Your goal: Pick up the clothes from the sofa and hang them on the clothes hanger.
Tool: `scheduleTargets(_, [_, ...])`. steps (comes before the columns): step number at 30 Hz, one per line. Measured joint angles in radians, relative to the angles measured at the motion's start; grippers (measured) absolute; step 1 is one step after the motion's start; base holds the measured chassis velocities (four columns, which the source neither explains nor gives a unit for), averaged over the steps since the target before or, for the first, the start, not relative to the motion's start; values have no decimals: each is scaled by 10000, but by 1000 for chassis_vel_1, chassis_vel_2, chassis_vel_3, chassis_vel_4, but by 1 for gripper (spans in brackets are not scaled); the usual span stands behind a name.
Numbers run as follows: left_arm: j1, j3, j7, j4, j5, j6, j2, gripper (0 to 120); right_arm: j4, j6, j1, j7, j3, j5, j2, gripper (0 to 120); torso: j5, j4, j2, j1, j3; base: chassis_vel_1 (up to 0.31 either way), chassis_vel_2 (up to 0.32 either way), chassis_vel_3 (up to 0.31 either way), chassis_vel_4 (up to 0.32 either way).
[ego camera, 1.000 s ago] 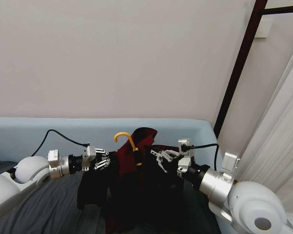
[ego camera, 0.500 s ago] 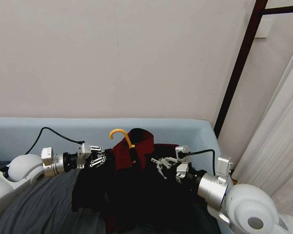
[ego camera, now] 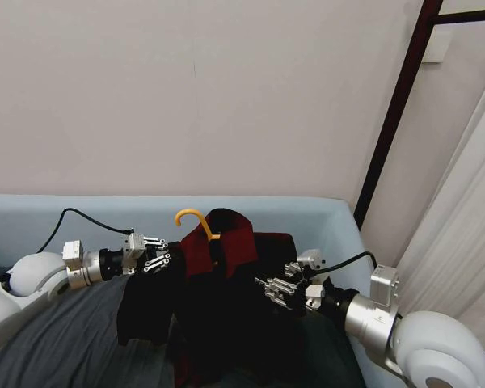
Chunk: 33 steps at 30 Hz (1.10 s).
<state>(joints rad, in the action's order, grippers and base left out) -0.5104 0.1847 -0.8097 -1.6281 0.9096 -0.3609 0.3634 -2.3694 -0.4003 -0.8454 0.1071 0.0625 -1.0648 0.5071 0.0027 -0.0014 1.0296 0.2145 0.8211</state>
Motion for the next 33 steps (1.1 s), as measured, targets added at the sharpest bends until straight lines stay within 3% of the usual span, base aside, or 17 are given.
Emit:
scheduleTargets(3, [90,19,-285,87,-110,-113,32,8,436,533,232,-623,89,1307,-590,79,0,-1,0,0,0,0,0,0,0])
scheduleTargets(11, [14,-162,-801,117,-721,-243,103,8,798,1019,403,-1649,-241,3343,-1166,100,0,1,-1,0,0,0,0,0,0])
scheduleTargets(20, [83,4,-848,-99,-1060,-332,349,8,881,1035,509,-2155,-800,3558,-1557,100,0,0,0,0,0,0,0,0,0])
scheduleTargets(26, [399,778,-903,21,-1413,-567,822,8,878,906,622,-2273,-923,3338,-1998,100,-1,2,0,0,0,0,0,0,0])
scheduleTargets(33, [665,1350,-893,69,-1408,-620,1197,8,923,577,611,-2377,-1113,2969,-2330,80,0,-1,0,0,0,0,0,0,0])
